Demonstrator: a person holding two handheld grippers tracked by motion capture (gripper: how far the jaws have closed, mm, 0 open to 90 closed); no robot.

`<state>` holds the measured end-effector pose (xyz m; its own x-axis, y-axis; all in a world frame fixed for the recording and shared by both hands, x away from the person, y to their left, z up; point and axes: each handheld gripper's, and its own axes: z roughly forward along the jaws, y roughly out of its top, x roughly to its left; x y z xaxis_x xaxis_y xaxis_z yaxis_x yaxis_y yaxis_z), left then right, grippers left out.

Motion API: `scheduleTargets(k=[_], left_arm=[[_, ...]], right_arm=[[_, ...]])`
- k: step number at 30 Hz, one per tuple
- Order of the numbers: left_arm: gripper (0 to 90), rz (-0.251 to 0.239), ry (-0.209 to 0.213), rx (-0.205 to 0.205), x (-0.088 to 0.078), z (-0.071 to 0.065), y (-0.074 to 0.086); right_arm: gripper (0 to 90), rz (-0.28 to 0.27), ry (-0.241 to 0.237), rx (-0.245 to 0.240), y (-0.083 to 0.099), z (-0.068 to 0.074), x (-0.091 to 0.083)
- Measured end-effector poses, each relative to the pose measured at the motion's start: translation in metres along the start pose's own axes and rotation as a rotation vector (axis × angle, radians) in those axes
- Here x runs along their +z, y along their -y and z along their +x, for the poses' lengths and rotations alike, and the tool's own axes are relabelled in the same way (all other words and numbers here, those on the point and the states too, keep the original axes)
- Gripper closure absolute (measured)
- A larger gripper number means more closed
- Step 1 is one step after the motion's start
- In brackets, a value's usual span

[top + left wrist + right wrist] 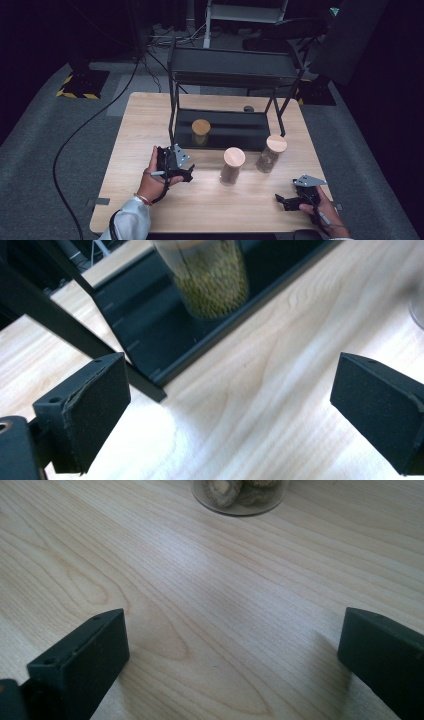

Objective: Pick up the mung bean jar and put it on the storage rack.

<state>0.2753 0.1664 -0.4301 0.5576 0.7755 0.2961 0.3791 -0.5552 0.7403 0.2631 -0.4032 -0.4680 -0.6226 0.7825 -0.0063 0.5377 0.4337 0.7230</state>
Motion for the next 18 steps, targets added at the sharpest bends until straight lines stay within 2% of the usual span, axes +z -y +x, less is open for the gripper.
scheduleTargets(k=[8,14,18], left_arm=[[2.2,0.007,-0.009,-0.007,-0.010,-0.001,0.017],[2.3,0.023,0.001,0.018,-0.018,-0.005,0.027],[2.3,0.030,0.009,0.019,-0.023,-0.006,0.035]], right_arm=[[0.0,0.000,0.000,0.000,0.000,0.000,0.000],[0.0,0.000,0.000,0.000,0.000,0.000,0.000],[0.0,0.000,0.000,0.000,0.000,0.000,0.000]])
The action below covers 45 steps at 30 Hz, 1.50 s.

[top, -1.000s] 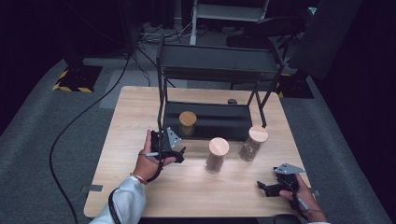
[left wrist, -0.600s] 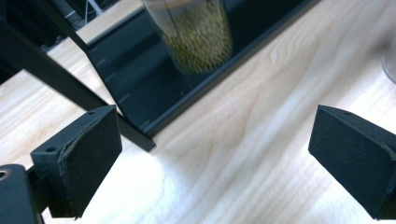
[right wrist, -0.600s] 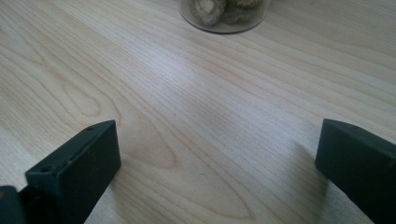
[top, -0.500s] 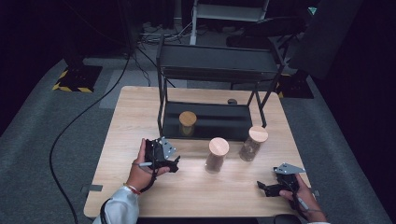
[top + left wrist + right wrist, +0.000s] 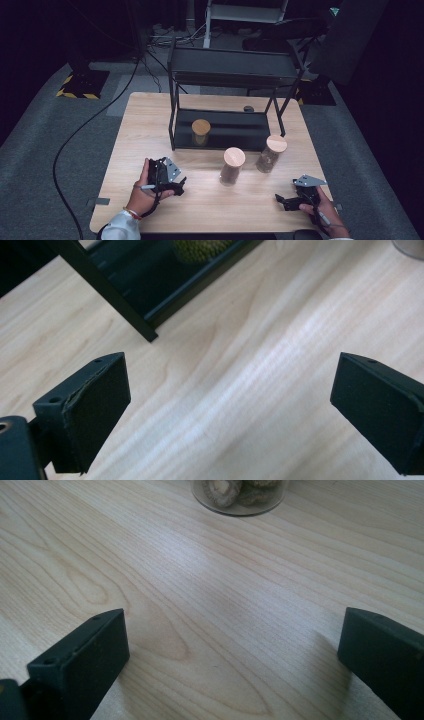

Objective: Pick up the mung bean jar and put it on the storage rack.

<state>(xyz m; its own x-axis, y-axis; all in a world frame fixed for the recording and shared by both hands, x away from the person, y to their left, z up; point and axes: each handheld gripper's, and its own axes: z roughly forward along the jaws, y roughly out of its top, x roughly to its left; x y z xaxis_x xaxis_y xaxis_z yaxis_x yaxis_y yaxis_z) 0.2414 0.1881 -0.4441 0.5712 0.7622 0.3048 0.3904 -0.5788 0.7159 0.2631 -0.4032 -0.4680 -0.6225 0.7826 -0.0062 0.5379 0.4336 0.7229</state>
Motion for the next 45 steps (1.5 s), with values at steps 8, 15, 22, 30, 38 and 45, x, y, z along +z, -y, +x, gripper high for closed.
scheduleTargets(k=[8,15,22,30,38,45], left_arm=[[2.3,0.011,-0.003,0.007,-0.007,-0.003,0.013],[2.3,0.031,0.018,0.003,-0.013,-0.001,0.023],[2.3,0.037,0.034,-0.032,-0.022,0.006,0.034],[2.3,0.055,0.090,-0.094,-0.021,0.020,0.045],[2.3,0.078,0.119,-0.126,-0.022,0.031,0.052],[2.2,0.083,0.160,-0.169,-0.022,0.044,0.058]], right_arm=[[0.0,0.000,0.000,0.000,0.000,0.000,0.000],[0.0,0.000,0.000,0.000,0.000,0.000,0.000],[0.0,0.000,0.000,0.000,0.000,0.000,0.000],[0.0,0.000,0.000,0.000,0.000,0.000,0.000],[0.0,0.000,0.000,0.000,0.000,0.000,0.000],[0.0,0.000,0.000,0.000,0.000,0.000,0.000]])
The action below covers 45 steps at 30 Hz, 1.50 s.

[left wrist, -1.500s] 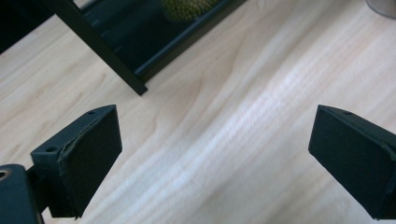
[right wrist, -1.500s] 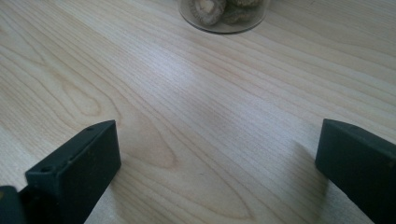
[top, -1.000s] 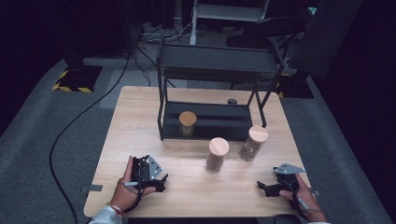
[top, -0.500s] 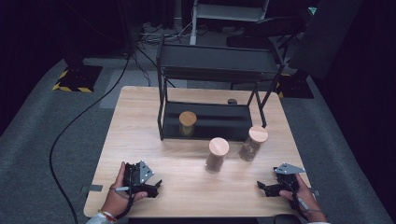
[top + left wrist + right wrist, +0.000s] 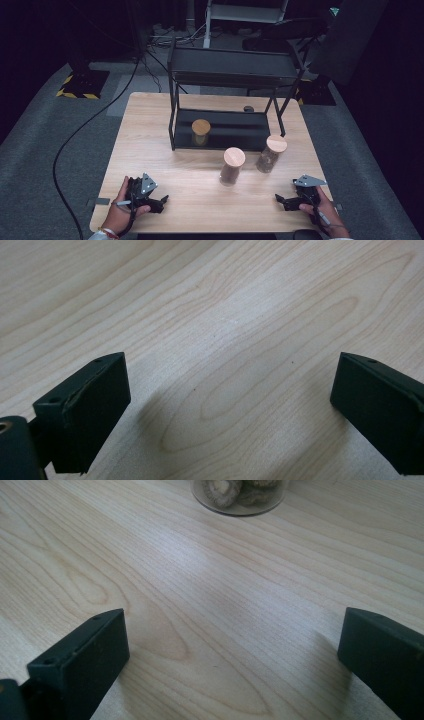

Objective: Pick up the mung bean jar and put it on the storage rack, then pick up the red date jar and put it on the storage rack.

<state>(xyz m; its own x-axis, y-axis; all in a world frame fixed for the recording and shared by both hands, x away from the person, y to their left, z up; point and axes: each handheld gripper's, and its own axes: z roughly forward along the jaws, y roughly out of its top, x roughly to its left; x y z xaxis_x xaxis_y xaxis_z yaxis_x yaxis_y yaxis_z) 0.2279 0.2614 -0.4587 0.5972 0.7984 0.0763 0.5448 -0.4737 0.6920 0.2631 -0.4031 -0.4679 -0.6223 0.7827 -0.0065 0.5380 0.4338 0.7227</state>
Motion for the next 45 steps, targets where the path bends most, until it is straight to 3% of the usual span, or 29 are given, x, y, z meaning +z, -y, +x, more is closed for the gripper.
scheduleTargets(k=[6,10,45], left_arm=[[0.7,0.011,0.057,-0.052,0.001,0.020,0.004],[0.0,0.010,0.082,-0.027,0.000,0.029,0.005],[0.0,0.009,0.082,-0.027,0.000,0.029,0.006]], right_arm=[[0.0,0.000,0.000,0.000,0.000,0.000,0.000],[0.0,0.000,0.000,0.000,0.000,0.000,0.000],[0.0,0.000,0.000,0.000,0.000,0.000,0.000]])
